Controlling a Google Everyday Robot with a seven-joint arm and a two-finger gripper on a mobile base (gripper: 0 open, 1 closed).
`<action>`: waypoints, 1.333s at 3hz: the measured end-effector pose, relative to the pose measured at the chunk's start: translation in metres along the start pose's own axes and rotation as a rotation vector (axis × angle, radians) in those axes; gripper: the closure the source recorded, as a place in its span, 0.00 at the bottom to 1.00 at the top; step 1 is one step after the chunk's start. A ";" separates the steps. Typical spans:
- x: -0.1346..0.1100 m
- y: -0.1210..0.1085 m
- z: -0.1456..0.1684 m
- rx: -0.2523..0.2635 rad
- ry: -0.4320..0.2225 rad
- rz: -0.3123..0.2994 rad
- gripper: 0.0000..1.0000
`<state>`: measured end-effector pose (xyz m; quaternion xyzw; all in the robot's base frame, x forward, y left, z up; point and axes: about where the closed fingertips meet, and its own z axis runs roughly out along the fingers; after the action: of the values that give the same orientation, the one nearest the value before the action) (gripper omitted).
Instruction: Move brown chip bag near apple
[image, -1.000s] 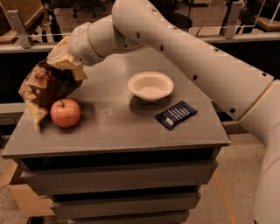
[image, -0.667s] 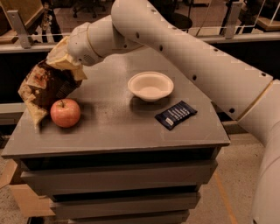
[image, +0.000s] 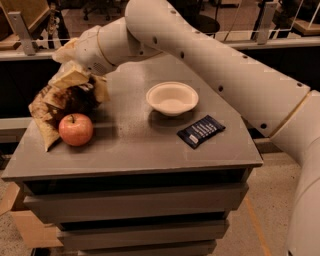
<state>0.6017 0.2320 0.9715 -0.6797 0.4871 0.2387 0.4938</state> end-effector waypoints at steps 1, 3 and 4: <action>-0.001 0.001 0.002 -0.003 -0.001 -0.001 0.00; 0.000 0.001 -0.001 0.002 0.003 0.001 0.00; 0.009 -0.003 -0.022 0.050 0.022 0.009 0.00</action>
Offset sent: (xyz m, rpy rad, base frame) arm -0.0011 0.0017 -0.0002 -0.0004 0.0003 0.0033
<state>0.6049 0.2088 0.9746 -0.6674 0.5015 0.2210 0.5042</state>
